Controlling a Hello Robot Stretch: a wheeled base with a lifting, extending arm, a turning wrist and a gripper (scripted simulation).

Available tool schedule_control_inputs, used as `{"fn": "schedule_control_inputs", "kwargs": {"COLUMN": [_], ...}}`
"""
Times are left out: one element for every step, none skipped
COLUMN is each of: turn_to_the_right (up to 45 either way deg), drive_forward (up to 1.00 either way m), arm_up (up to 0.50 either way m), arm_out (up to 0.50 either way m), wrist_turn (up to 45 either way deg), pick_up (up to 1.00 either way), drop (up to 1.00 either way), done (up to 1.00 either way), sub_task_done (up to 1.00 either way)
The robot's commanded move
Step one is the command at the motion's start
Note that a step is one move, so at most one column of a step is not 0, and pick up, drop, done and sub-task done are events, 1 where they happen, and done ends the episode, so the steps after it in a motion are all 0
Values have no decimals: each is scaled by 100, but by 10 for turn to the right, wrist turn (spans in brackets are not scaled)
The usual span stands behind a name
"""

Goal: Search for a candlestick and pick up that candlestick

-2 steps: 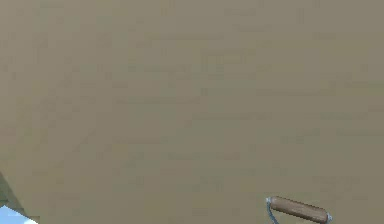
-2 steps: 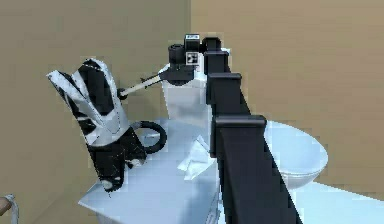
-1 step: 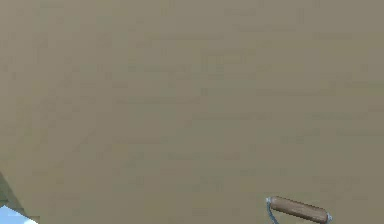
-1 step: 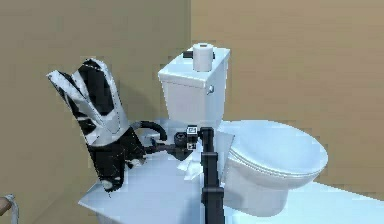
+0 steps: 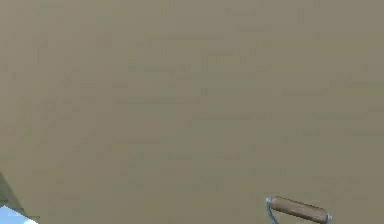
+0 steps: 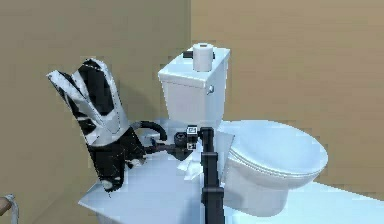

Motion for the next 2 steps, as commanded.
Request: {"fn": "schedule_control_inputs", "kwargs": {"turn_to_the_right": [0, 0], "drive_forward": [0, 0], "arm_up": [10, 0], "arm_out": [0, 0], "wrist_turn": [0, 0], "pick_up": [0, 0], "drop": [0, 0], "done": [0, 100], "sub_task_done": [0, 0]}}
